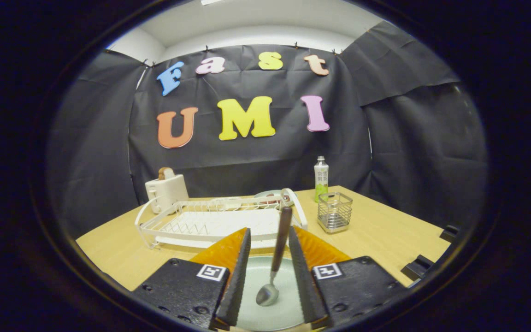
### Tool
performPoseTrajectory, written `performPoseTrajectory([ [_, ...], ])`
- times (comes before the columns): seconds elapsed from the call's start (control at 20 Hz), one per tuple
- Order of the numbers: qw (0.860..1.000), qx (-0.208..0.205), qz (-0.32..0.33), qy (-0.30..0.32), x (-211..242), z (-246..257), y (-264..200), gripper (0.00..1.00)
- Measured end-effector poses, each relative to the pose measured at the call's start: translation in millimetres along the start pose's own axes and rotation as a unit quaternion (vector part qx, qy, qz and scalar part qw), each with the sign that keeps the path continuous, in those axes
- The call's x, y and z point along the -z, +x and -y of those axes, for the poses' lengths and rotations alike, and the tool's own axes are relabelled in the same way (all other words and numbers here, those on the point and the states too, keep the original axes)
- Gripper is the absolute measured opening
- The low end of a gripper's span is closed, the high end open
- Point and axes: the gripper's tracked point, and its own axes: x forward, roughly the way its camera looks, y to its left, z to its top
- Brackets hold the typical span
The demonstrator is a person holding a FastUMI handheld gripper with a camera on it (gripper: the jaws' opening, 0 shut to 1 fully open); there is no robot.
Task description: Take the plate from the dish rack, then take the spoon from the basket and place it into the plate.
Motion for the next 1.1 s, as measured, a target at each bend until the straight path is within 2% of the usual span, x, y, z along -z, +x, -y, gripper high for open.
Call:
performPoseTrajectory([
  [0.25, 1.000, -0.002, 0.003, -0.015, -7.4, 10.2, -11.5, 0.79],
  [0.4, 0.999, 0.000, 0.019, -0.042, -16.4, 15.1, -24.7, 0.97],
  [0.45, 0.998, 0.000, 0.024, -0.051, -18.6, 15.4, -30.1, 1.00],
  [0.7, 0.997, 0.000, 0.023, -0.075, -23.3, 16.4, -61.0, 1.00],
  [0.9, 0.998, -0.006, 0.007, -0.062, -29.7, 21.9, -87.3, 1.00],
  [1.1, 0.998, -0.014, 0.023, -0.050, -52.5, 29.0, -111.4, 1.00],
])
